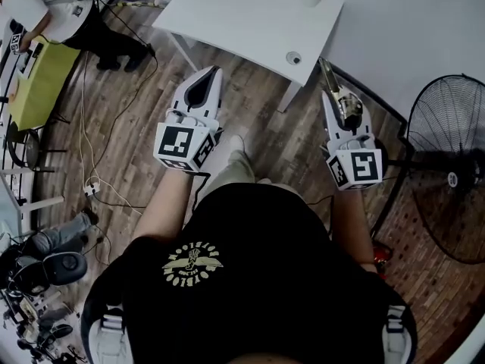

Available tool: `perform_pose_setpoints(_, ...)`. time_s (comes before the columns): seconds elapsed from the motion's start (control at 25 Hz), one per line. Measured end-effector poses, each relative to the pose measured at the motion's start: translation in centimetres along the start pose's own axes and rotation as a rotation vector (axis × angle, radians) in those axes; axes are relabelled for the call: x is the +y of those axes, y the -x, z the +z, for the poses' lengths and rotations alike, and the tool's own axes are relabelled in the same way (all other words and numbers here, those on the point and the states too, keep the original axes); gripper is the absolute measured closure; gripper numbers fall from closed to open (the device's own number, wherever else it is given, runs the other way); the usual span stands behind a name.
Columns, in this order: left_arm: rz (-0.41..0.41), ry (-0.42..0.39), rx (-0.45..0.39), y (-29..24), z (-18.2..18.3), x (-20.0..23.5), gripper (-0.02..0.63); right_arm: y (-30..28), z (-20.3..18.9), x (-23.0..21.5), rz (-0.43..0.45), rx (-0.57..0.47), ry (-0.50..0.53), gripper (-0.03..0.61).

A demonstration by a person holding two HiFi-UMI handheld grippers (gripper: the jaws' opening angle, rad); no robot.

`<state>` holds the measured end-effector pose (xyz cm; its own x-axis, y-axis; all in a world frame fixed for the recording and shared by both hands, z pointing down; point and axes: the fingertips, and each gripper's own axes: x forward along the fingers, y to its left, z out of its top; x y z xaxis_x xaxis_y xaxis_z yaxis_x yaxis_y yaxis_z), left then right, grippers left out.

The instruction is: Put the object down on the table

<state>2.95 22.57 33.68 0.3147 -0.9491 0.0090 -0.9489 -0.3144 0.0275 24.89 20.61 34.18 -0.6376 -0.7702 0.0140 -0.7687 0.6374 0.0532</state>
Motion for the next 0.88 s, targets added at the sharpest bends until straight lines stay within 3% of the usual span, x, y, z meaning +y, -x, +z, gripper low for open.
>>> perform_pose_setpoints(0.88,-0.055,0.026,0.045,-6.8,-2.0,6.1,0.607,-8.0,-1.4,-1.3,-0.025,0.047,-0.014,0.462)
